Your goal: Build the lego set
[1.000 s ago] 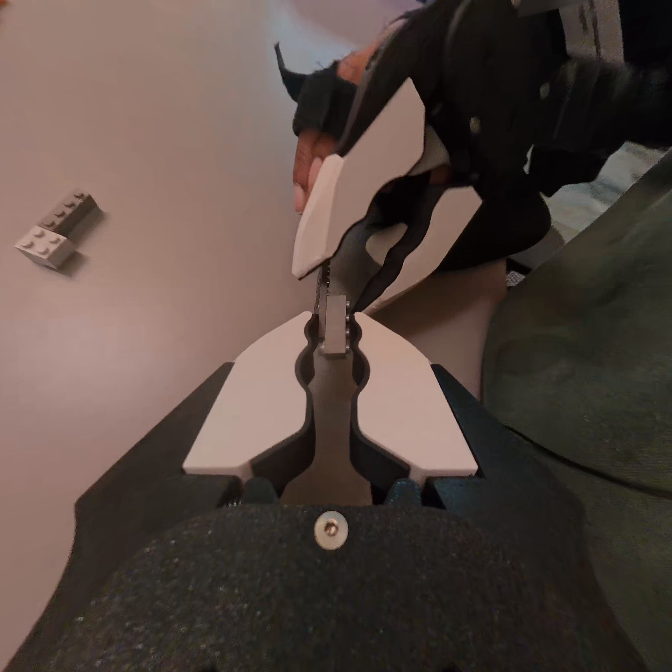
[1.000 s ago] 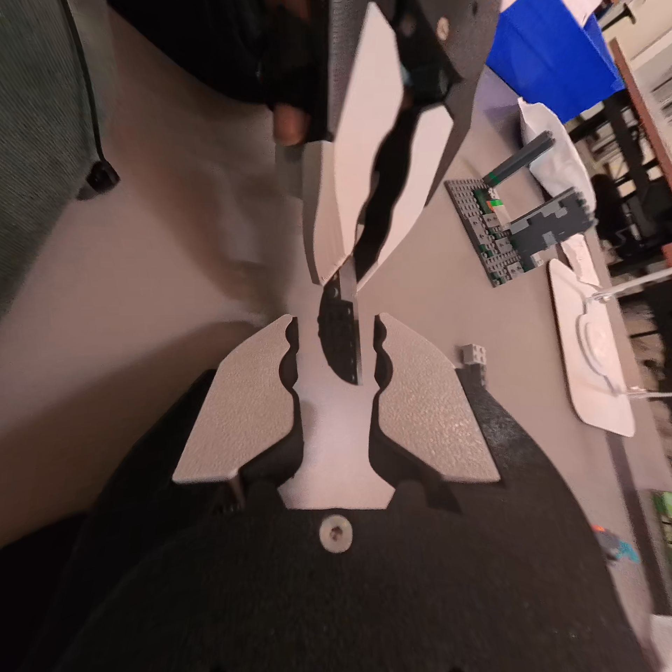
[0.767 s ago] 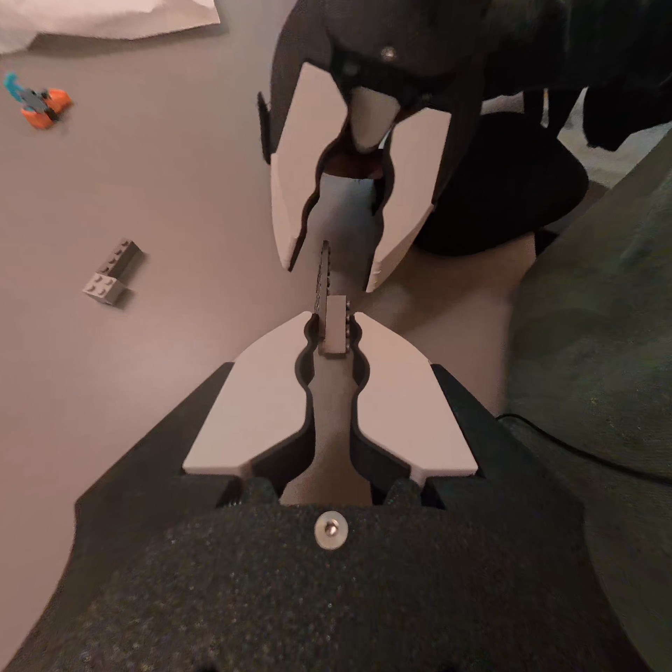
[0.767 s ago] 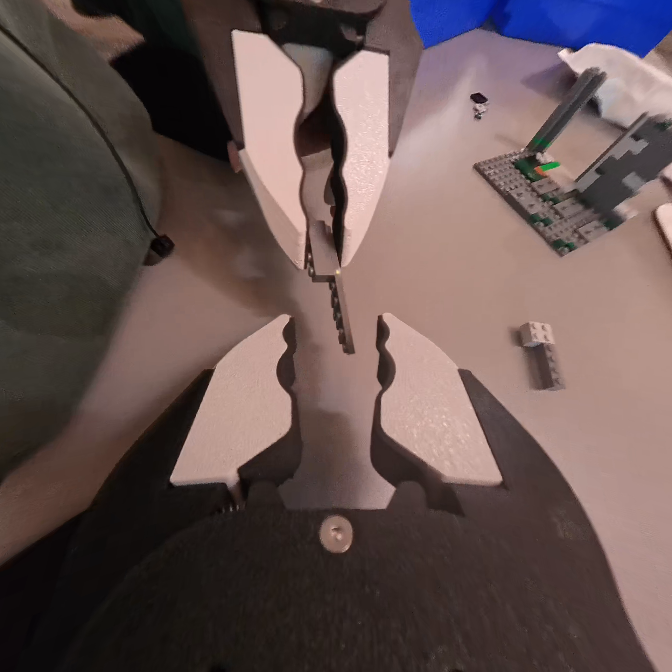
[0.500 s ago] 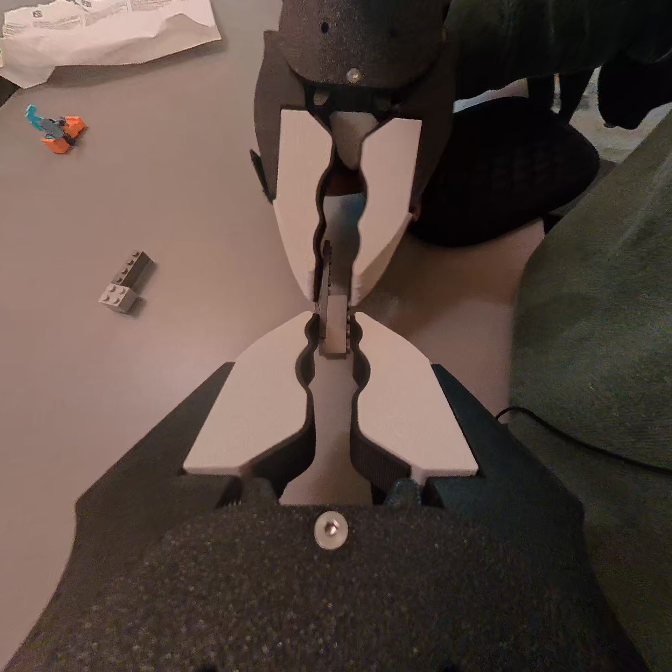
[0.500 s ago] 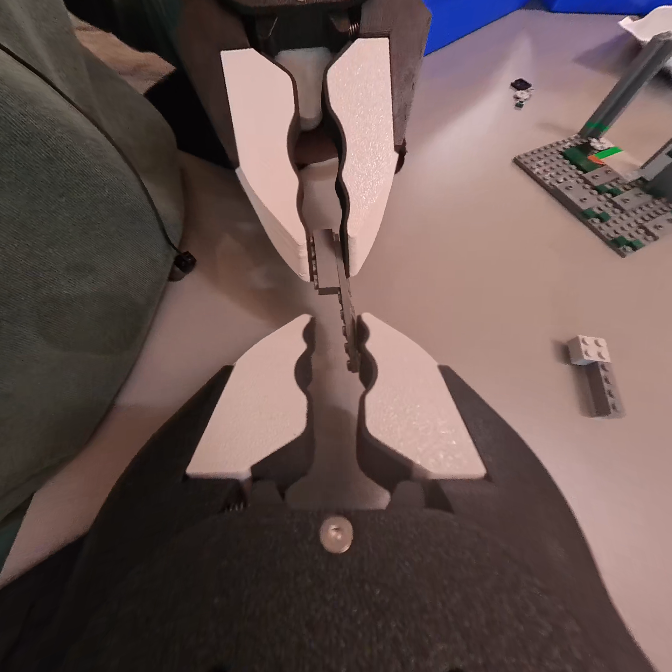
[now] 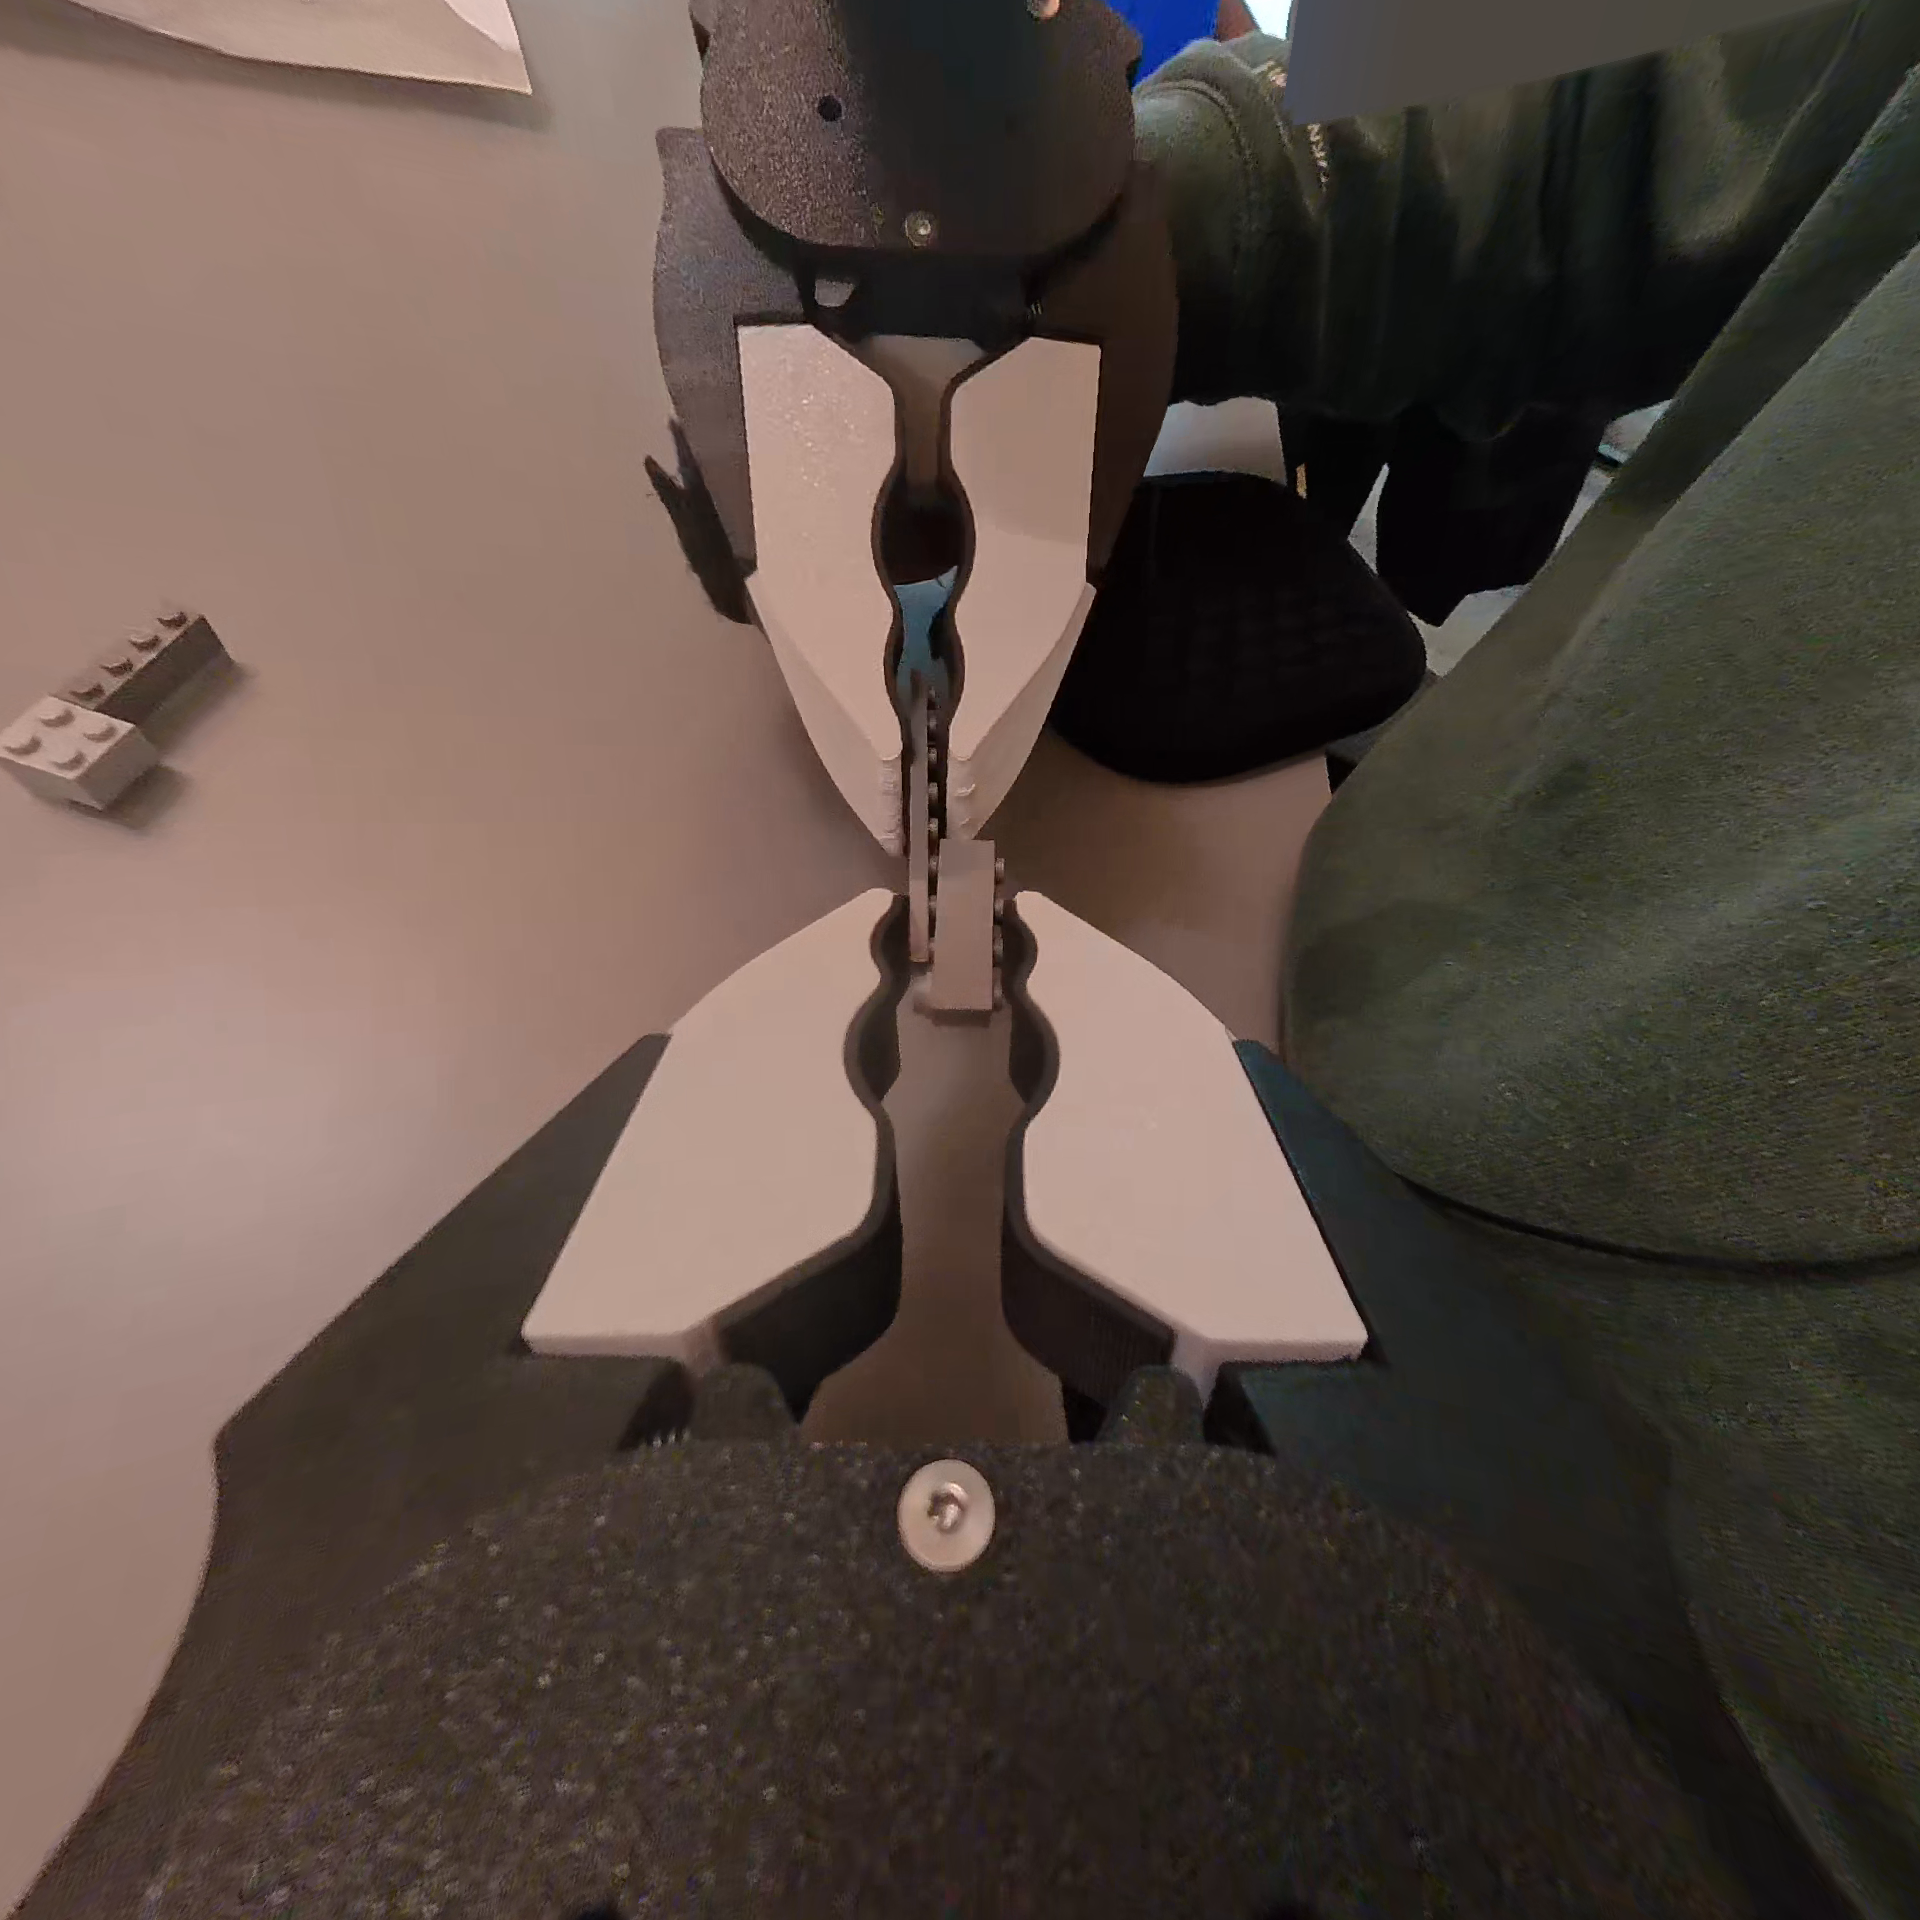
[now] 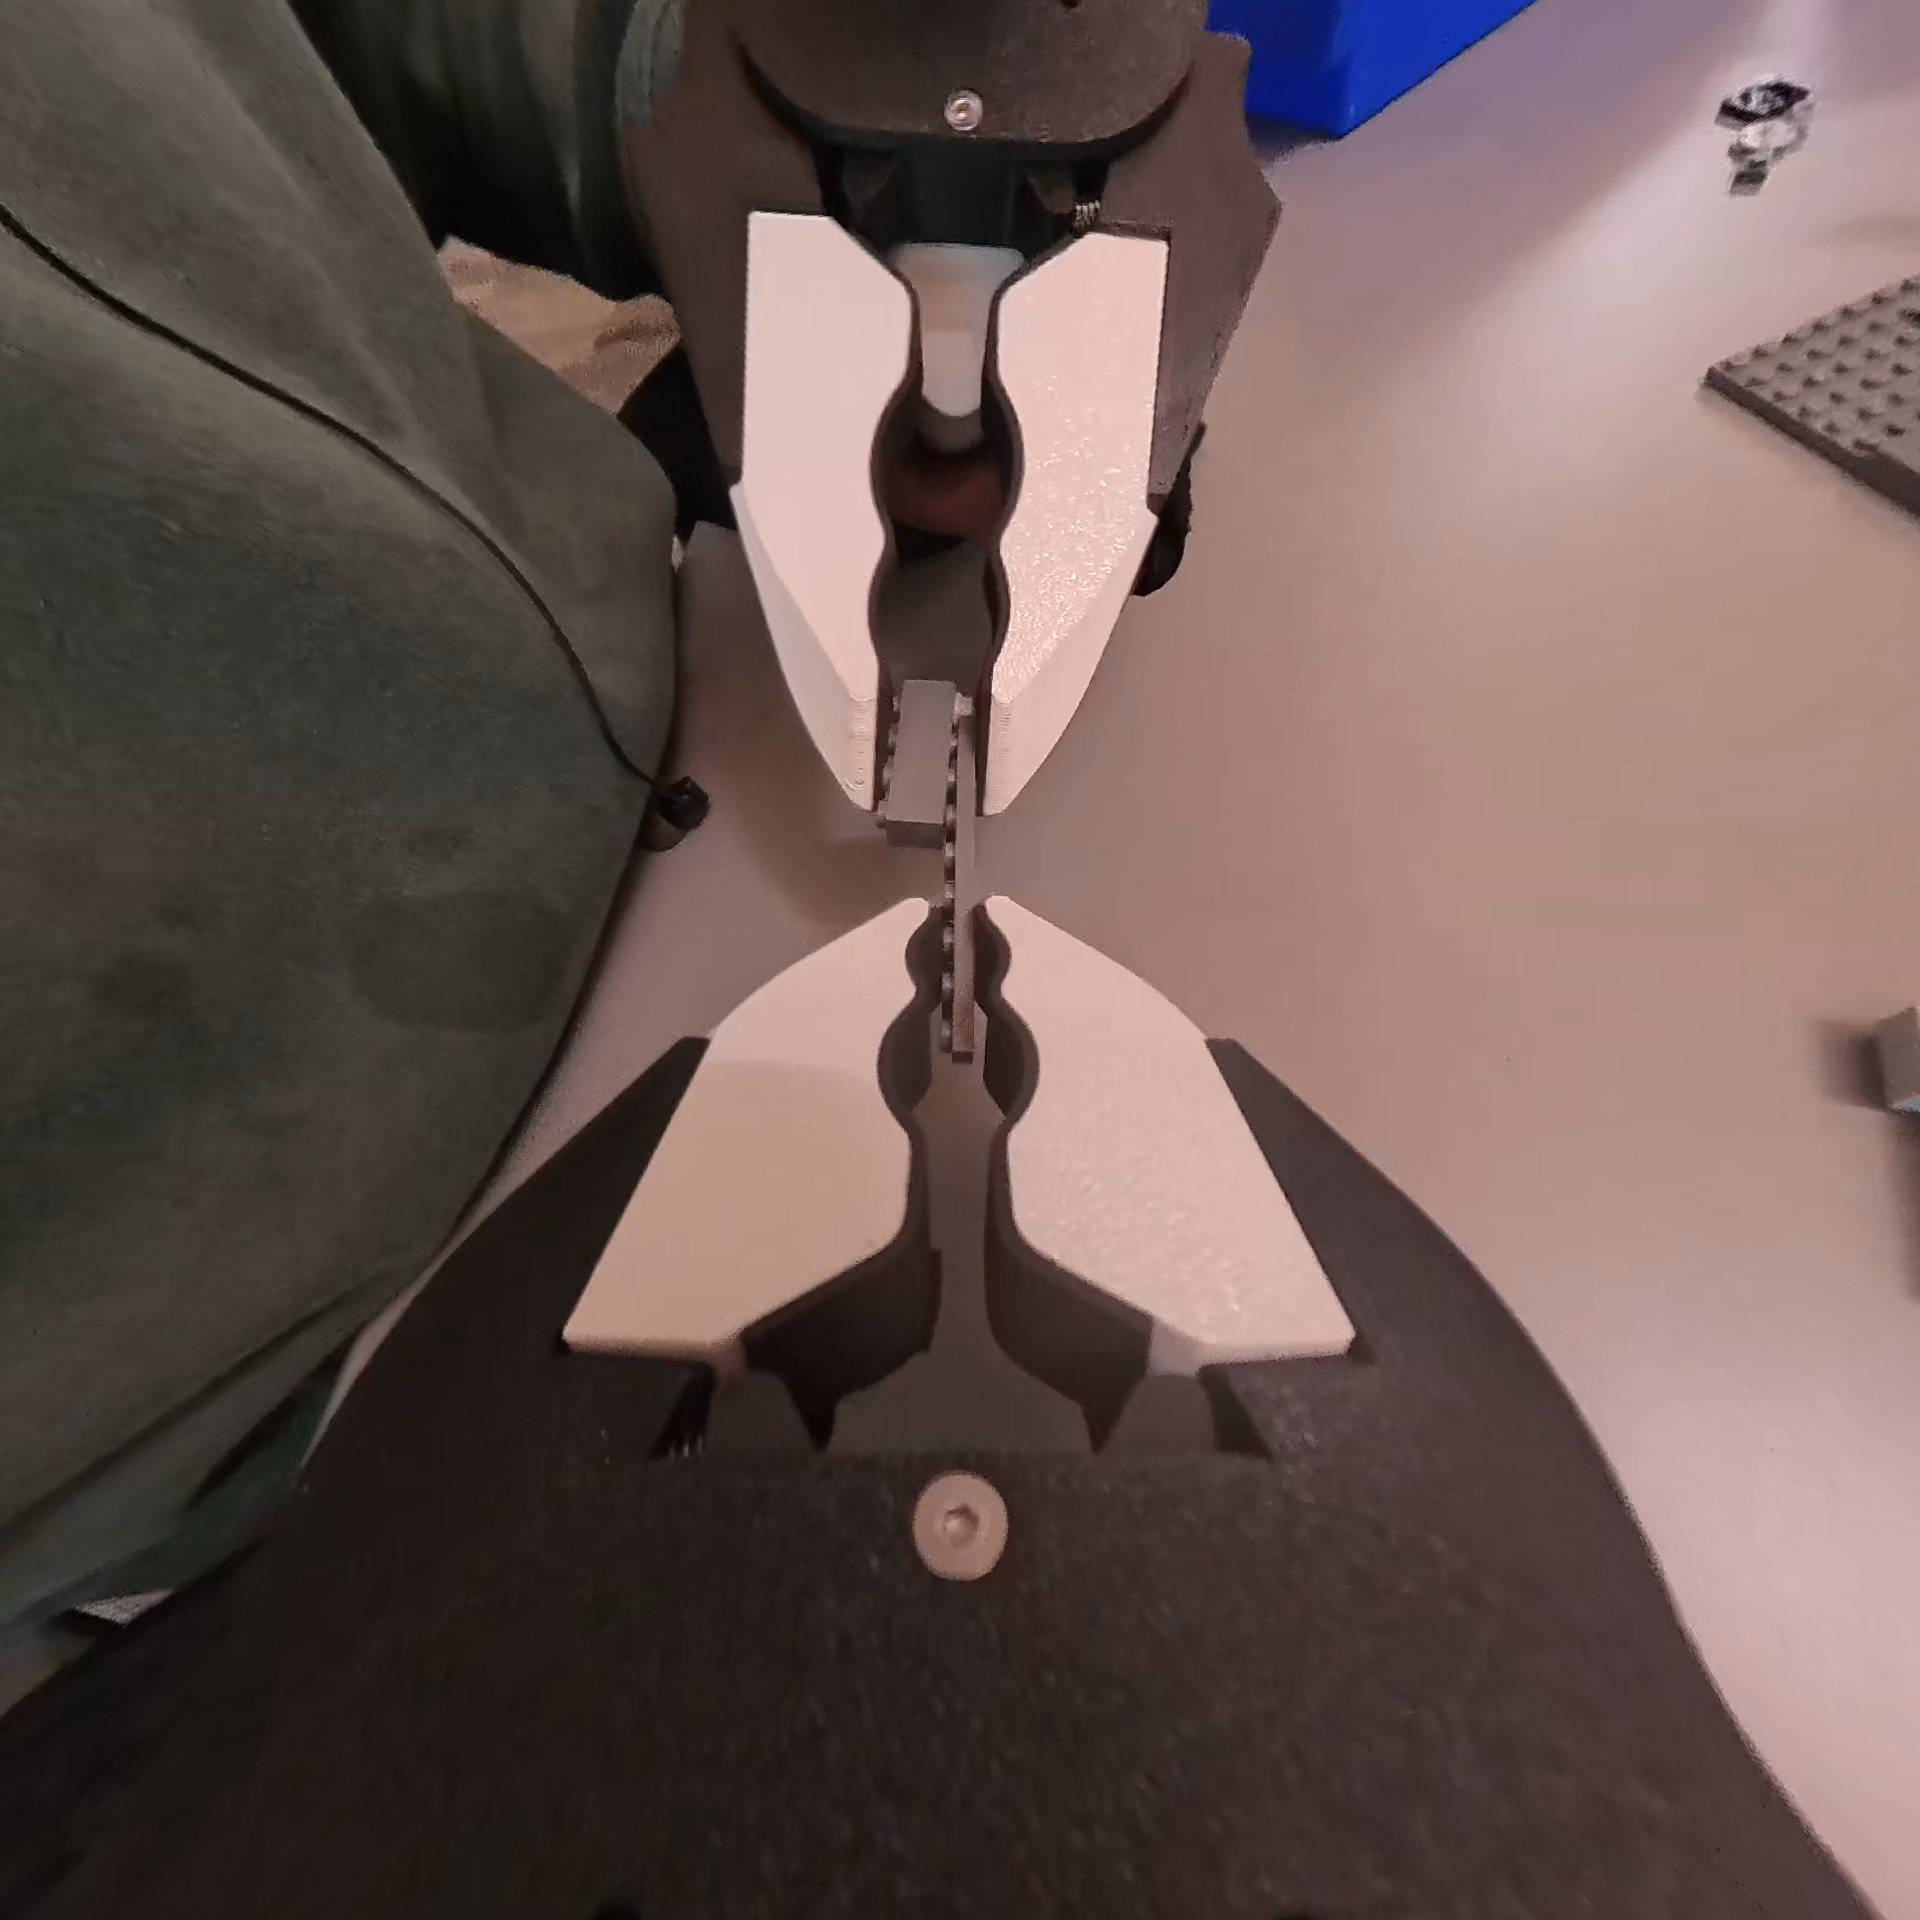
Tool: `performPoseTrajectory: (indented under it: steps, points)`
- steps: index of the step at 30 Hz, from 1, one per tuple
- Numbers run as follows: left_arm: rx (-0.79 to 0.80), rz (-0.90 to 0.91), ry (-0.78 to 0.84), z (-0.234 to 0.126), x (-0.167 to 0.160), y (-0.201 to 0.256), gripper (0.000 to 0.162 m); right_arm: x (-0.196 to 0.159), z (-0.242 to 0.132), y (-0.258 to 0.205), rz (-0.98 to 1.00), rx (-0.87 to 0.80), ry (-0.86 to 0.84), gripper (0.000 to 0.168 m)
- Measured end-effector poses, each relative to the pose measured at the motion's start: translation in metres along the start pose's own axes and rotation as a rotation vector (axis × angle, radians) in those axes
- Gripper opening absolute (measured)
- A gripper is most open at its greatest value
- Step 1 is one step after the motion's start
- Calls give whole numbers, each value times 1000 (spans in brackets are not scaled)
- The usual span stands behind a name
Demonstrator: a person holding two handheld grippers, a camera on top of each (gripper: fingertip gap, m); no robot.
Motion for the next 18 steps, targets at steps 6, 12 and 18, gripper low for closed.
performPoseTrajectory:
  steps: [6, 12, 18]
  points:
    - [114, 163, -46, -2, 5, 3, 16, 5, -3, 0, -158, -97, 74, 4]
    - [200, 272, -73, -4, 9, 7, 16, 10, -6, -2, -257, -200, 127, 4]
    - [159, 241, -57, -4, 5, 8, 16, 9, -5, -5, -217, -167, 132, 4]
Point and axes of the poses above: each gripper's, where its closed fingertips meet, z out along the fingers, x out of its top, y = z × x across the jaws, the point moved 4 cm from there along -z, back along the fingers, and after that the axes turned 12 degrees about -x, right-handed, at the moved point
